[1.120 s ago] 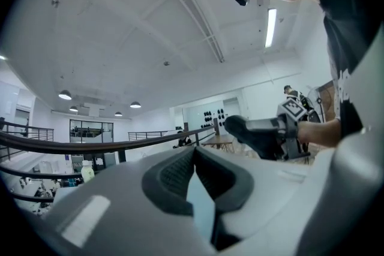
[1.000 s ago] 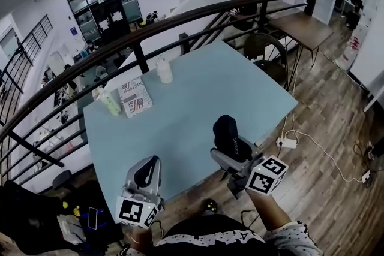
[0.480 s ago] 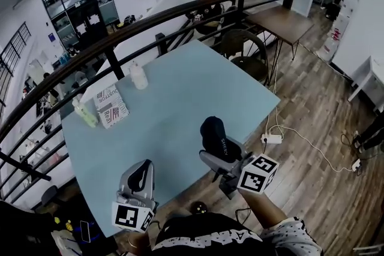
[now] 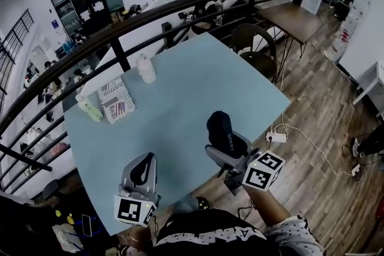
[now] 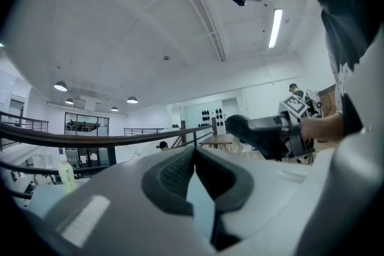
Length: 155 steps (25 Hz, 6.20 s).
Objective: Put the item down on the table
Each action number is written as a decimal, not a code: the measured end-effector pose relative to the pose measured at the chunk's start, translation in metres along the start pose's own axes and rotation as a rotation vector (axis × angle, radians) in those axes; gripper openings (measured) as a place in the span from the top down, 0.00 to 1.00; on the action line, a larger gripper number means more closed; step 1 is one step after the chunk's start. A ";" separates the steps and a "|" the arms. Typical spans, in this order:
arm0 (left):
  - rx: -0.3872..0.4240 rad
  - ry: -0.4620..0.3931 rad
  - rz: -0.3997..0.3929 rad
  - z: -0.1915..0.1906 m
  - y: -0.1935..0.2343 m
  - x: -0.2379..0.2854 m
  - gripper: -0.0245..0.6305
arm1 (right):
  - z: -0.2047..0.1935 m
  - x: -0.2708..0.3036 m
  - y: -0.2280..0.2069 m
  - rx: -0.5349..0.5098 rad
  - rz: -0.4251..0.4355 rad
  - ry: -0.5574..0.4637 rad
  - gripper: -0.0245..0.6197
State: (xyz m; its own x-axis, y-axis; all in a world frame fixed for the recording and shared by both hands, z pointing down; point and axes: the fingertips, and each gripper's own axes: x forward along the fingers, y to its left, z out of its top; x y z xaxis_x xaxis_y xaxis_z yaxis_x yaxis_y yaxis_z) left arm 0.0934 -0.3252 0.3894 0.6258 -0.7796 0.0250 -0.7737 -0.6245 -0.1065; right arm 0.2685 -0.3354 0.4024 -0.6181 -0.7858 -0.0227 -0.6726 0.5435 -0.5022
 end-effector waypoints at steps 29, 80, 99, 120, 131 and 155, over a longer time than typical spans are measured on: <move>-0.095 0.073 0.174 -0.059 0.150 -0.019 0.96 | -0.086 0.190 -0.015 -0.047 0.024 0.285 0.36; -0.183 0.128 0.250 -0.130 0.240 -0.026 0.96 | -0.244 0.267 -0.104 -0.129 -0.150 0.695 0.36; -0.197 0.126 0.279 -0.136 0.251 -0.031 0.96 | -0.269 0.274 -0.120 -0.178 -0.190 0.779 0.36; -0.190 0.127 0.289 -0.132 0.248 -0.038 0.96 | -0.283 0.274 -0.128 -0.243 -0.229 0.838 0.36; -0.179 0.125 0.289 -0.125 0.241 -0.038 0.96 | -0.272 0.275 -0.124 -0.260 -0.222 0.806 0.38; -0.130 0.083 0.294 -0.078 0.196 -0.051 0.96 | -0.159 0.237 -0.070 -0.186 -0.160 0.398 0.96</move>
State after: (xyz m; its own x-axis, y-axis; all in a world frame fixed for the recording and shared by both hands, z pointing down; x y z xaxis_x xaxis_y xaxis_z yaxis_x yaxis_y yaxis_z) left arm -0.0981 -0.4113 0.4451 0.3682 -0.9250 0.0933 -0.9293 -0.3693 0.0066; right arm 0.1041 -0.5126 0.5700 -0.5843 -0.7094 0.3942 -0.8112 0.4969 -0.3082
